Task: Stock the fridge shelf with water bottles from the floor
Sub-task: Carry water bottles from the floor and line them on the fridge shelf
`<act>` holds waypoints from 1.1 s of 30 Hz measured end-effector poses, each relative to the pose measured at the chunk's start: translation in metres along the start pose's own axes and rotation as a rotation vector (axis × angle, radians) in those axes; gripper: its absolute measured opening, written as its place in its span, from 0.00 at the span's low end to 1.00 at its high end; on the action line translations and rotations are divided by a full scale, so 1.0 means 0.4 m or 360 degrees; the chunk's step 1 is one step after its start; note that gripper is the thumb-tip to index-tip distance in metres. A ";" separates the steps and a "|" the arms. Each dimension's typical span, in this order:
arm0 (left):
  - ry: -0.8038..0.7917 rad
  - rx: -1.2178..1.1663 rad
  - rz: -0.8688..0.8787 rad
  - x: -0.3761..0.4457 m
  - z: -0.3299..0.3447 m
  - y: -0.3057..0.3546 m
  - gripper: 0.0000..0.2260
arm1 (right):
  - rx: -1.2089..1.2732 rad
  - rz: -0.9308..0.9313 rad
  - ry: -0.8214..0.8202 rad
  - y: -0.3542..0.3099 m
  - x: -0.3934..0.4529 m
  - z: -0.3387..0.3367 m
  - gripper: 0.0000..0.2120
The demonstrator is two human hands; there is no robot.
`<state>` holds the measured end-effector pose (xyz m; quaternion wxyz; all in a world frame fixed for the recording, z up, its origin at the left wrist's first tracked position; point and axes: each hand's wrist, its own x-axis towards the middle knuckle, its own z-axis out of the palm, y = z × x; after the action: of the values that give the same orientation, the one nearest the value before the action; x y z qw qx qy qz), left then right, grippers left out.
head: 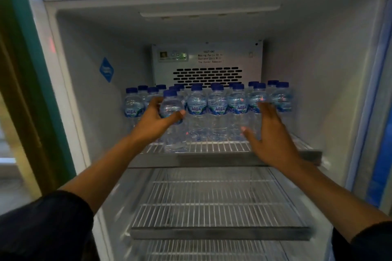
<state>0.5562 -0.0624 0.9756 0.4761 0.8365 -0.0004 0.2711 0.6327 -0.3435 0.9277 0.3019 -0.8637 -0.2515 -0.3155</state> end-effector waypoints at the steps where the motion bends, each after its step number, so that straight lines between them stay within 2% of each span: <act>1: -0.0032 0.0094 0.0019 0.010 -0.019 0.010 0.34 | -0.0051 -0.0098 -0.0078 -0.032 -0.016 0.019 0.37; 6: -0.0178 0.0378 0.0029 0.034 -0.067 0.030 0.38 | -0.0300 -0.0464 -0.0362 -0.169 -0.059 0.131 0.37; 10: -0.0228 0.0438 -0.0015 0.044 -0.114 0.038 0.33 | -0.0456 -0.0616 -0.0409 -0.239 -0.067 0.201 0.38; 14: -0.0255 0.0527 0.0002 0.066 -0.175 0.047 0.23 | -0.0422 -0.0621 -0.0414 -0.253 -0.063 0.218 0.38; 19: -0.0232 0.0719 -0.0114 0.089 -0.235 0.038 0.23 | -0.0436 -0.0624 -0.0414 -0.252 -0.067 0.214 0.38; 22: -0.0317 0.0802 -0.0200 0.095 -0.241 0.031 0.26 | -0.0425 -0.0599 -0.0398 -0.258 -0.069 0.210 0.37; 28: -0.0496 0.1482 -0.0034 0.129 -0.254 0.072 0.33 | -0.0448 -0.0601 -0.0383 -0.260 -0.073 0.204 0.35; 33: -0.0699 0.1743 0.0052 0.149 -0.282 0.106 0.23 | -0.0455 -0.0600 -0.0373 -0.267 -0.075 0.196 0.34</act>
<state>0.5450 0.0197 1.0816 -0.0407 0.9970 0.0282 0.0597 0.5763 -0.2237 0.8971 0.0814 -0.8663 -0.3940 -0.2962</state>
